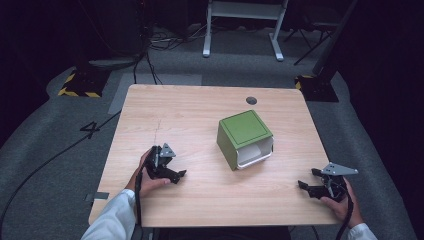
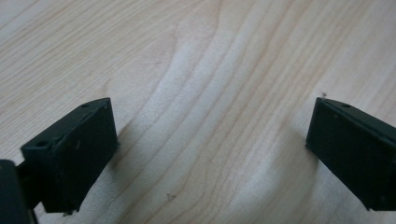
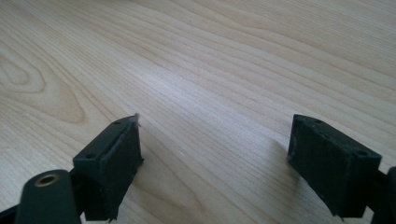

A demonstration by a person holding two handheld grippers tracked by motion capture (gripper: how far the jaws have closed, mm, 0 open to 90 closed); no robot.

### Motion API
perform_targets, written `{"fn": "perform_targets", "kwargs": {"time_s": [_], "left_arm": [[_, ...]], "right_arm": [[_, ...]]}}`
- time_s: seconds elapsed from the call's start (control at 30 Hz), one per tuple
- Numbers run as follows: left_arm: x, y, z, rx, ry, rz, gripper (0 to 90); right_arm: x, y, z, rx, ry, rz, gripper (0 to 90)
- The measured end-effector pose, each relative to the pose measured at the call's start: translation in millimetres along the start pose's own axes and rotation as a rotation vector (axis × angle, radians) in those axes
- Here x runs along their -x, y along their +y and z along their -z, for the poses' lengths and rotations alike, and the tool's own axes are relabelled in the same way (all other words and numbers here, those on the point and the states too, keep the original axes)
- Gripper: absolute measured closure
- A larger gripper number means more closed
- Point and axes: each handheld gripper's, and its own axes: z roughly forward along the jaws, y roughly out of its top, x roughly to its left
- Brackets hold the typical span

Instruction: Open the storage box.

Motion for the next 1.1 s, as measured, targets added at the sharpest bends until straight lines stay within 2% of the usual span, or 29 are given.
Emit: {"fn": "perform_targets", "kwargs": {"time_s": [0.27,0.6,0.77,0.9,1.1], "left_arm": [[1.5,-2.8,2.4,-0.003,-0.012,-0.010,0.2],[1.4,-2.8,2.4,-0.003,-0.012,-0.010,0.3],[1.4,-2.8,2.3,-0.002,-0.013,-0.009,0.2],[1.4,-2.8,2.3,-0.002,-0.013,-0.009,0.2],[1.4,-2.8,2.4,-0.002,-0.012,-0.008,0.2]], "right_arm": [[-0.1,0.6,-0.6,-0.002,0.002,-0.002,17.4],[4.1,7.1,-0.8,-0.033,0.034,0.057,18.9],[0.5,21.2,4.3,0.025,0.090,0.076,20.6],[-8.9,34.9,7.6,0.036,0.121,0.119,22.1],[-23.0,56.6,12.6,0.089,0.164,0.165,26.7]]}}
